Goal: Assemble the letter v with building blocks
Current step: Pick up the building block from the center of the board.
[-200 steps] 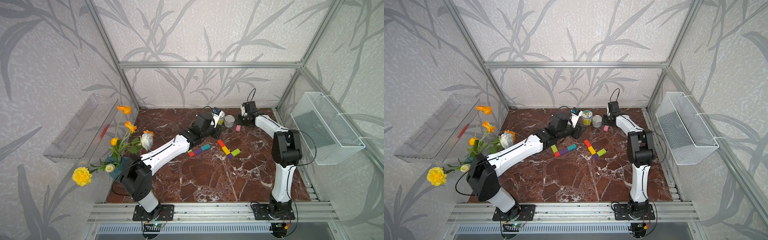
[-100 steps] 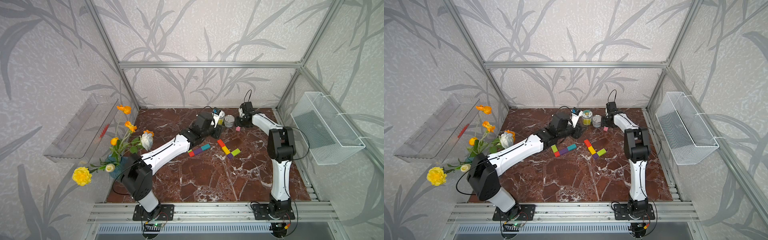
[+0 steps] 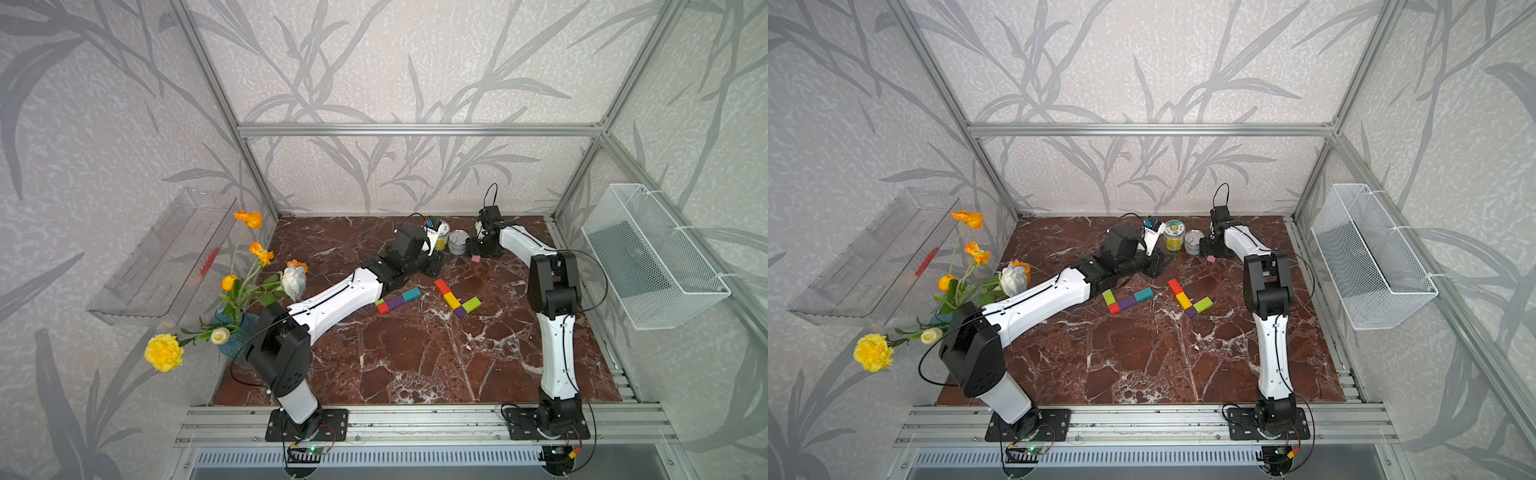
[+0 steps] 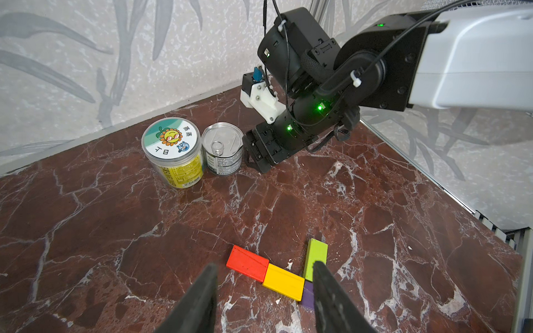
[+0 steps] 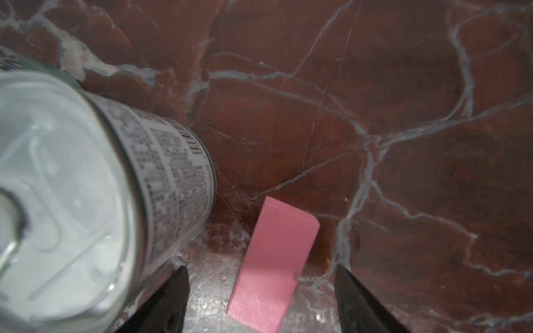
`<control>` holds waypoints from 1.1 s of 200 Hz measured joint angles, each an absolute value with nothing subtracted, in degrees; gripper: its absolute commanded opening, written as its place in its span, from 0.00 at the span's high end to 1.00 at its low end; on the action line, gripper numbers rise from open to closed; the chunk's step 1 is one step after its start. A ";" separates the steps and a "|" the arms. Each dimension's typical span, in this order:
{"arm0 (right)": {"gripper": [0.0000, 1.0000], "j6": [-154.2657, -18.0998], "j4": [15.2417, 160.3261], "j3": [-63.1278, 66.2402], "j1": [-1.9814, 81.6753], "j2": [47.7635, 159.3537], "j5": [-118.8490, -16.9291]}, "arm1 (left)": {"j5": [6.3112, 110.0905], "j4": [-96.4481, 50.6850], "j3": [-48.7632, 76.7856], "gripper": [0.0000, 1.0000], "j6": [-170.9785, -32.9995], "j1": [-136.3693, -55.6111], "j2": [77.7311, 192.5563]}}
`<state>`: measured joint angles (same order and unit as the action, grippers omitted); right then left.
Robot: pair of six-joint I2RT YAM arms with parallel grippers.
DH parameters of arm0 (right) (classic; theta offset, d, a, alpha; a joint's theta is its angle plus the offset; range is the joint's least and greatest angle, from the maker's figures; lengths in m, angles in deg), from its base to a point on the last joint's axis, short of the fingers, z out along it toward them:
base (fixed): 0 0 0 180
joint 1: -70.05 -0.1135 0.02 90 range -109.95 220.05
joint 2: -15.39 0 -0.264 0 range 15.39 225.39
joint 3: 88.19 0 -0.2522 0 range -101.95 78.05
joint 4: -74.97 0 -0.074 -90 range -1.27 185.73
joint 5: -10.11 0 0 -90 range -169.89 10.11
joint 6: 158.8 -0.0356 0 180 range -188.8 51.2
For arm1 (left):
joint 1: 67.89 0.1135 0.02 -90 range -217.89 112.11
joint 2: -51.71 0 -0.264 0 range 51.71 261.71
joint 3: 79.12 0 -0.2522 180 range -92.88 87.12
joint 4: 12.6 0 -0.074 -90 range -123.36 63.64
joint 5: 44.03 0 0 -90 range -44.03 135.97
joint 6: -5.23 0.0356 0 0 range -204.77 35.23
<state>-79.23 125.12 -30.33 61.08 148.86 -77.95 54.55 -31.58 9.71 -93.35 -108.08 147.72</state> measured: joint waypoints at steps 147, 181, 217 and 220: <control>0.62 -78.10 135.24 -42.66 62.19 155.95 -76.29 | 56.06 -30.61 9.62 0.46 -94.24 -107.97 150.06; 0.84 -77.90 135.48 -42.37 62.21 155.92 -75.81 | 56.76 -30.92 8.92 0.46 -94.68 -107.97 150.93; 0.88 -78.34 130.71 -35.05 62.63 152.01 -74.83 | 59.51 -33.06 4.70 0.47 -94.90 -107.94 154.76; 0.88 -78.40 130.32 -34.16 62.67 151.57 -74.68 | 59.73 -33.26 4.42 0.47 -94.90 -107.94 155.02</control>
